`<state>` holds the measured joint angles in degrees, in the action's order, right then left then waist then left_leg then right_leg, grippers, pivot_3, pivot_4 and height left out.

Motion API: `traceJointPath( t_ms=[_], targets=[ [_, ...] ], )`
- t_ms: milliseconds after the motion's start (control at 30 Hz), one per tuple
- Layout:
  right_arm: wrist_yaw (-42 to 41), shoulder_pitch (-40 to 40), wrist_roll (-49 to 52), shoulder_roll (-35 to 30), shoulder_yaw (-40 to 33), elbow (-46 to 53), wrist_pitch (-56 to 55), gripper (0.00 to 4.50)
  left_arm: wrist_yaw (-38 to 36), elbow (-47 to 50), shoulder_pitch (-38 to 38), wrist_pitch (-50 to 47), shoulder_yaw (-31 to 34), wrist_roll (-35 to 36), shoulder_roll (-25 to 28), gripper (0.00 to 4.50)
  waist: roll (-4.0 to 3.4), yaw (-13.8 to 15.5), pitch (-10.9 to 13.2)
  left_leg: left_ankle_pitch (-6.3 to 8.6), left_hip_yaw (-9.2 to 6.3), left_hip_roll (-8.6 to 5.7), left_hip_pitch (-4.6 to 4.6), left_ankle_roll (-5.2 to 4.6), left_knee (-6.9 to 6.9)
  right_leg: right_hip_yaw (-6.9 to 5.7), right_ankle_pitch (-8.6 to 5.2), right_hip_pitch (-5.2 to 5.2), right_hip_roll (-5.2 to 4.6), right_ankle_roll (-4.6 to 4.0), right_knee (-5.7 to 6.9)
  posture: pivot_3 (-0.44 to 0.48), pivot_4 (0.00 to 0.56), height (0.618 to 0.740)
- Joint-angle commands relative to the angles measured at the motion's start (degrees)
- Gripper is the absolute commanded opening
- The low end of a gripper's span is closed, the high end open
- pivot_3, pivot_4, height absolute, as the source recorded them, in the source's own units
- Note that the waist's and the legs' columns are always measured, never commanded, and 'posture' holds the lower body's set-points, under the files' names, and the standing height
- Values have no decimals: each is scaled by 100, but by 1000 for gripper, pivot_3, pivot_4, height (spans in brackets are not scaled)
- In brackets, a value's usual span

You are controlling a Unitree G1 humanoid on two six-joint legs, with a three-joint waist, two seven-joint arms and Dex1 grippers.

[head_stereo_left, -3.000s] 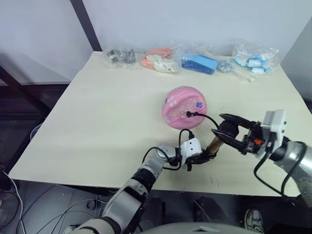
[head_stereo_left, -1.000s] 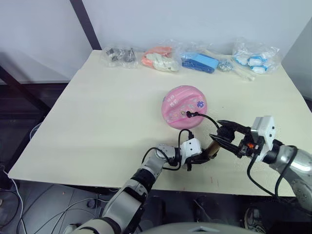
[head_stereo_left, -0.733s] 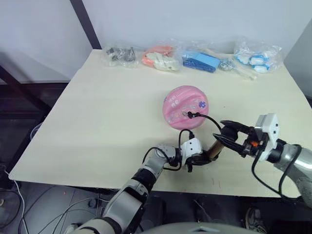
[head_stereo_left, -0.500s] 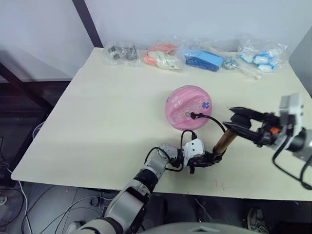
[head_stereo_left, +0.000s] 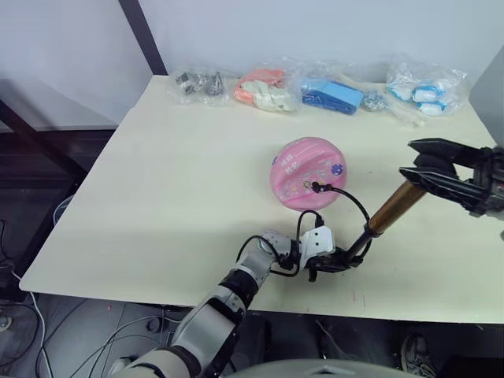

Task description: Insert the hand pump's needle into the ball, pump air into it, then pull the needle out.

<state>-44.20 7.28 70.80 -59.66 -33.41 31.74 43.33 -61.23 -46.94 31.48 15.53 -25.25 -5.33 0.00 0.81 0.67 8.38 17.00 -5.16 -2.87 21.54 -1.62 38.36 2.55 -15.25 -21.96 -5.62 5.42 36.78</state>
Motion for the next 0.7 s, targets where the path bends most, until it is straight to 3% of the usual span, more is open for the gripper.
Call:
traceJointPath(
  t_ms=[33, 267, 500, 700],
  targets=[
    [-78, 85, 129, -136, -519, -73, 8, 2158, -122, -353, -147, -52, -227, -229, 24, 1030, 2, 3, 1, 2, 15, -1, 13, -4, 11, 12, 11, -13, -3, 17, -2, 0, 150, 740],
    [-130, -438, -383, 243, -135, 336, -152, 2158, -86, -426, -137, -2, -233, -283, 2, 1030, 13, 12, 0, 27, 91, -5, 16, -46, 45, 68, 37, -32, -21, 60, -3, 0, 150, 740],
    [-291, -1695, -2088, 1260, 1141, 630, -1234, 2158, -25, -417, -147, -14, -193, -336, 19, 1030, 60, 10, -25, 41, 99, -32, 0, -68, 68, 107, 87, -76, -29, 83, -2, 0, 150, 740],
    [-293, -2129, -3162, 1747, 2127, 393, -1980, 2158, -20, -418, -150, -33, -182, -348, 44, 1030, 91, 7, -43, 51, 99, -36, -43, -77, 71, 117, 111, -70, -27, 86, -5, 0, 150, 740]
  ],
)
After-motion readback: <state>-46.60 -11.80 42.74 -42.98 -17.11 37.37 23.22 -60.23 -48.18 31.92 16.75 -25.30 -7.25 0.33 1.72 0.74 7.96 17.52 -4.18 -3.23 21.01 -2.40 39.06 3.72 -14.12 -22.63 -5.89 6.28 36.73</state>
